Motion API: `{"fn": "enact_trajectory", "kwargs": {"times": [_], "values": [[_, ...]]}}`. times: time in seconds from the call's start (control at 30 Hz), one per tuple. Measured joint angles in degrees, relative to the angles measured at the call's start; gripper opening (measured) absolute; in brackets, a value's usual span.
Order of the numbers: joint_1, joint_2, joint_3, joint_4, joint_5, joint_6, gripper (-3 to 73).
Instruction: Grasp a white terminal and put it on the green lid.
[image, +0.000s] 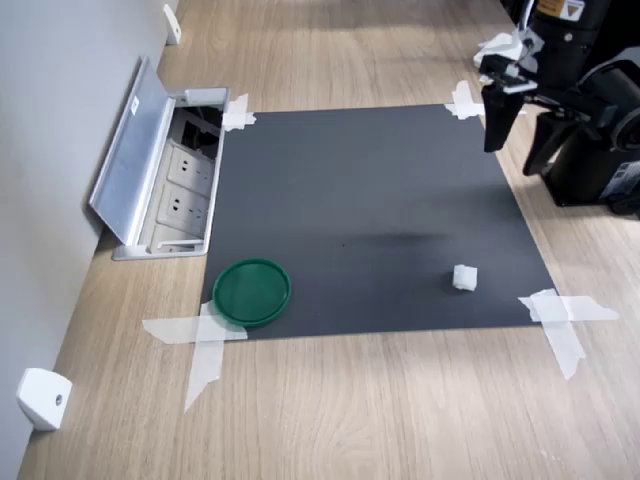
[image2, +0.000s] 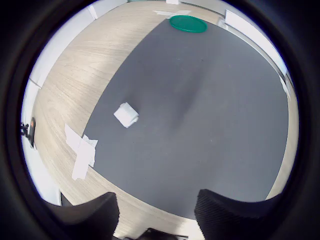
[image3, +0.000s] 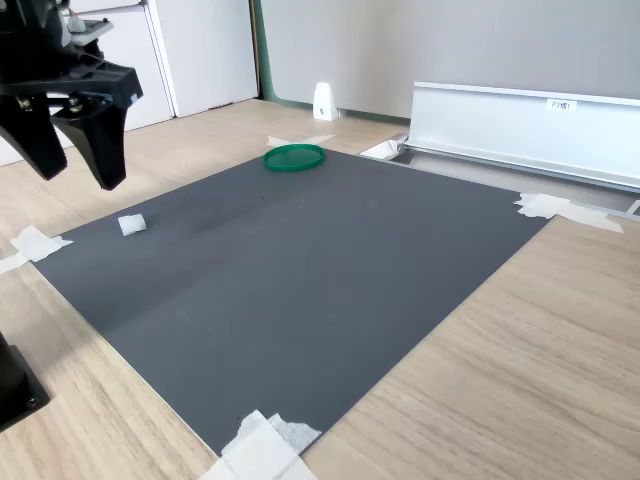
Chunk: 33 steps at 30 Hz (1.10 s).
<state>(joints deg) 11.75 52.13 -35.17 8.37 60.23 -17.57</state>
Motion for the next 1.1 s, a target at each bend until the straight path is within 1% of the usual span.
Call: {"fn": "enact_trajectory", "kwargs": {"times": [0.07,0.2,0.3,0.43,0.53,0.67,0.8,0.9,1.1], "values": [[3.24,1.16,0.00,-0.27,-1.29,1.68,68.2],[10.57,5.25,-0.06,-0.90,-3.82,4.61,69.1],[14.73,9.11,-0.25,-4.06,-6.28,7.42,69.2],[18.57,14.40,-1.76,-8.04,-10.31,13.72,69.2],[21.85,17.90,-3.36,-8.68,-12.71,14.94,69.2],[26.52,22.52,-5.24,-8.73,-14.58,15.95,69.2],[27.99,26.76,-5.97,-8.80,-15.93,21.56,69.2],[28.06,28.33,-6.05,-9.60,-16.97,24.84,69.2],[28.06,29.31,-6.10,-10.22,-20.05,26.40,69.2]]}}
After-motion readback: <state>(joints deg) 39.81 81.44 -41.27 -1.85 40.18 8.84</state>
